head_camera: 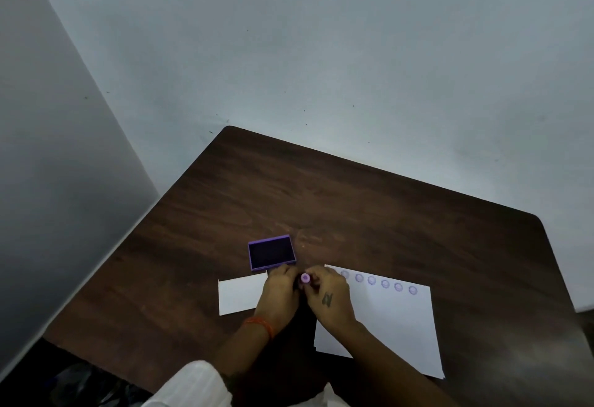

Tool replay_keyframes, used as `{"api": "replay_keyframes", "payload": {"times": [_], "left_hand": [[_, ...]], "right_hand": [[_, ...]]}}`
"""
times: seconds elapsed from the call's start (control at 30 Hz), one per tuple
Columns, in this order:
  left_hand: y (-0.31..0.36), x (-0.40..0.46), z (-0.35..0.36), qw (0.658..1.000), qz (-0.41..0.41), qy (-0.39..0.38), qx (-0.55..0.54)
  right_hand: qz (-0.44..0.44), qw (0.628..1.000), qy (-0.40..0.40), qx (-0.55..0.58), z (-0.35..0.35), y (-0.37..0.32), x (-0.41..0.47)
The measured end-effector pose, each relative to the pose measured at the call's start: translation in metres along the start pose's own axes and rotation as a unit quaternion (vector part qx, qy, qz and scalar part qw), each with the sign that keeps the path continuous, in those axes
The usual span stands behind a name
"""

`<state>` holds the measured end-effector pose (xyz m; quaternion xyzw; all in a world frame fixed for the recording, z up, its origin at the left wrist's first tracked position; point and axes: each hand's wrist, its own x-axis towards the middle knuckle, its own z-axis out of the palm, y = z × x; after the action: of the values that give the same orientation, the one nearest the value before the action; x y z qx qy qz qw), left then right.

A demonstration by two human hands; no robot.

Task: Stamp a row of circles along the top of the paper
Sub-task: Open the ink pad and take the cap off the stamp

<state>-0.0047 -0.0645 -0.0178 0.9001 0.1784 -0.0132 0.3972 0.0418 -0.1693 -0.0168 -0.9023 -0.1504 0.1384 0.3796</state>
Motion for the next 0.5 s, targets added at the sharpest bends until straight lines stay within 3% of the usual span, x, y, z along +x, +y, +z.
{"api": "replay_keyframes", "payload": {"times": [0.13,0.23,0.37,0.5], "left_hand": [[0.000,0.002,0.000,1.000,0.000,0.007,-0.016],[0.000,-0.001,-0.006,0.997,0.019,0.032,-0.073],[0.002,-0.005,-0.014,0.990,0.017,0.038,-0.134],[0.008,-0.007,-0.021,0.988,0.023,0.038,-0.148]], "right_hand": [[-0.012,0.999,-0.021,0.022,-0.006,0.001,0.006],[0.019,0.993,-0.025,0.117,-0.014,0.002,0.009],[0.123,0.936,-0.070,0.322,-0.026,0.000,0.005],[0.151,0.919,-0.082,0.356,-0.031,-0.003,0.002]]}}
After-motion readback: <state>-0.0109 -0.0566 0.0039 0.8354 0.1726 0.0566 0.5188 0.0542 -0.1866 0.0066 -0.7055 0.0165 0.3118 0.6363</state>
